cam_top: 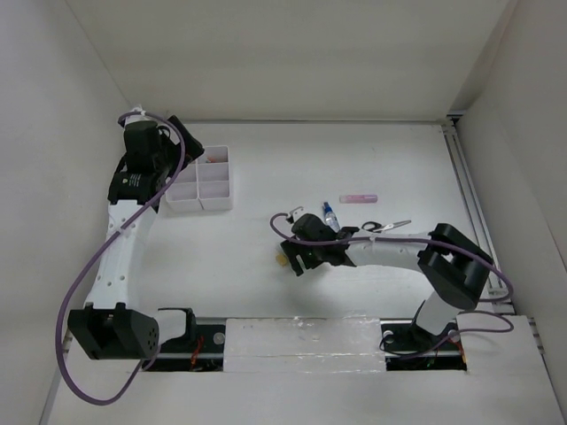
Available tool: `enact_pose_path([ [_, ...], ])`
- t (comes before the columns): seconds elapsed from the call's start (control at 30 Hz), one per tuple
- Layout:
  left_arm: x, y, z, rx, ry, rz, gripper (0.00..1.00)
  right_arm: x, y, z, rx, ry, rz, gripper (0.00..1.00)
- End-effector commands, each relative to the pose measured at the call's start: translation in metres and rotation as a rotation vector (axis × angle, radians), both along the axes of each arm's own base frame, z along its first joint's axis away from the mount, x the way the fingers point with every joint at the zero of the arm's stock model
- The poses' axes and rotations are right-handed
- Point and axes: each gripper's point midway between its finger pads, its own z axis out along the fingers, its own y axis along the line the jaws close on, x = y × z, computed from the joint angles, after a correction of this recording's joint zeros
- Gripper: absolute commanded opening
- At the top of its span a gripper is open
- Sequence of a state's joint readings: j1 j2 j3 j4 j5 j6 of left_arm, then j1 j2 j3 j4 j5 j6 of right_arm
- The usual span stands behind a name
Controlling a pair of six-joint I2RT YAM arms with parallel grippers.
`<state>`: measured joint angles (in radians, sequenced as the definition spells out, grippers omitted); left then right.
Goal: Sort the stationery into containers
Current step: Pick up the pen from the center of the board.
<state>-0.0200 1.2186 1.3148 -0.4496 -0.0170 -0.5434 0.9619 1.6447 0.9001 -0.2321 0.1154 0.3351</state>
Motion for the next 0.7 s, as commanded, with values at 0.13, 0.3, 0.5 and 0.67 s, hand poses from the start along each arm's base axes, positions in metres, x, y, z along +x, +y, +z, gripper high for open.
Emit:
enact_pose_path([
  [0.13, -0.008, -0.008, 0.013, 0.002, -0.053, -0.065, 1.0, 0.002, 0.022, -0.009, -0.026, -0.018, 0.041, 0.66],
  [0.3, -0.007, -0.008, 0.015, 0.002, -0.063, -0.065, 1.0, 0.002, 0.018, -0.012, -0.033, -0.013, 0.003, 0.29],
  [0.5, -0.008, -0.031, -0.001, -0.074, -0.047, -0.171, 1.0, 0.009, 0.006, -0.003, -0.06, -0.054, -0.062, 0.0],
  [0.67, -0.013, -0.079, -0.037, -0.25, -0.055, -0.397, 1.0, 0.027, 0.022, 0.052, 0.066, -0.151, -0.109, 0.0],
])
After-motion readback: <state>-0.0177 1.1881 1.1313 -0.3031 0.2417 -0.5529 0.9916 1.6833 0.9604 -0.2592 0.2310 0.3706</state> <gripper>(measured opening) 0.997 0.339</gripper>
